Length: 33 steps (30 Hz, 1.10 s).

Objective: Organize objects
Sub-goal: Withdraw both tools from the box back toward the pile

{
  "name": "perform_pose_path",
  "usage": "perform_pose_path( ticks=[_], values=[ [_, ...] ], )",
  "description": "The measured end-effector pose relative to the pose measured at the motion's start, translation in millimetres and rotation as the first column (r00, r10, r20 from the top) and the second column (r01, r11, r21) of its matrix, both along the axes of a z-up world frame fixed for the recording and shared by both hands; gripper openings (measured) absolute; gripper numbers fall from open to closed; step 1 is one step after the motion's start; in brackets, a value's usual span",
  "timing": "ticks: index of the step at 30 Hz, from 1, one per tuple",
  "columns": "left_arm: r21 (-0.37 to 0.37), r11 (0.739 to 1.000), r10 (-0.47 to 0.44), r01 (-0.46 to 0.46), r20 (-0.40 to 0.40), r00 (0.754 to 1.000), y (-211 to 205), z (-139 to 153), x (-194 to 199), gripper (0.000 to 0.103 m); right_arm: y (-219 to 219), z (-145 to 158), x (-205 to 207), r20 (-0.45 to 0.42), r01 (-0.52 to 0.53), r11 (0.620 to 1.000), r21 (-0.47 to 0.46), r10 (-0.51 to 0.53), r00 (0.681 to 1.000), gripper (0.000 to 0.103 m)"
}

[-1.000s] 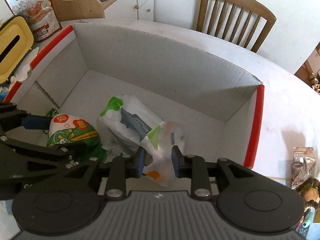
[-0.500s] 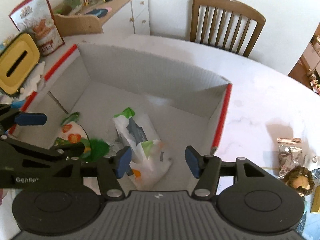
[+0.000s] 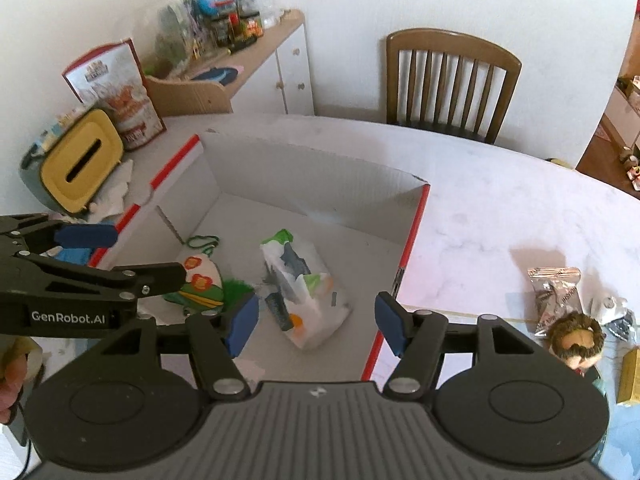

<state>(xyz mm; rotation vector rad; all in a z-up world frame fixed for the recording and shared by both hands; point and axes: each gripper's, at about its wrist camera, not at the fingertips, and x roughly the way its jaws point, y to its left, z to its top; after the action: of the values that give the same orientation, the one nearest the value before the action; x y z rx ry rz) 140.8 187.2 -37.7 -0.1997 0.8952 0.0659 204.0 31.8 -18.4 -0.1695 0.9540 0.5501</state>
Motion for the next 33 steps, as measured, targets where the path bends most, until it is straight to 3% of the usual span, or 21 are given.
perform_pose_path(
  ticks=[15, 20, 33],
  values=[
    [0.001, 0.999, -0.037, 0.037, 0.085, 0.996, -45, 31, -36, 0.095, -66, 37, -55, 0.072, -0.003, 0.984, 0.176, -0.01, 0.997, 0.078],
    [-0.004, 0.999, -0.037, 0.037, 0.094, 0.995, -66, 36, -40, 0.1, -96, 38, -68, 0.104, -0.007, 0.98, 0.199, -0.014, 0.994, 0.079],
    [0.005, 0.999, -0.05, 0.049, 0.112, 0.993, -136, 39, -35, 0.103, -181, 38, -74, 0.128, 0.011, 0.969, 0.248, -0.044, 0.991, 0.083]
  ],
)
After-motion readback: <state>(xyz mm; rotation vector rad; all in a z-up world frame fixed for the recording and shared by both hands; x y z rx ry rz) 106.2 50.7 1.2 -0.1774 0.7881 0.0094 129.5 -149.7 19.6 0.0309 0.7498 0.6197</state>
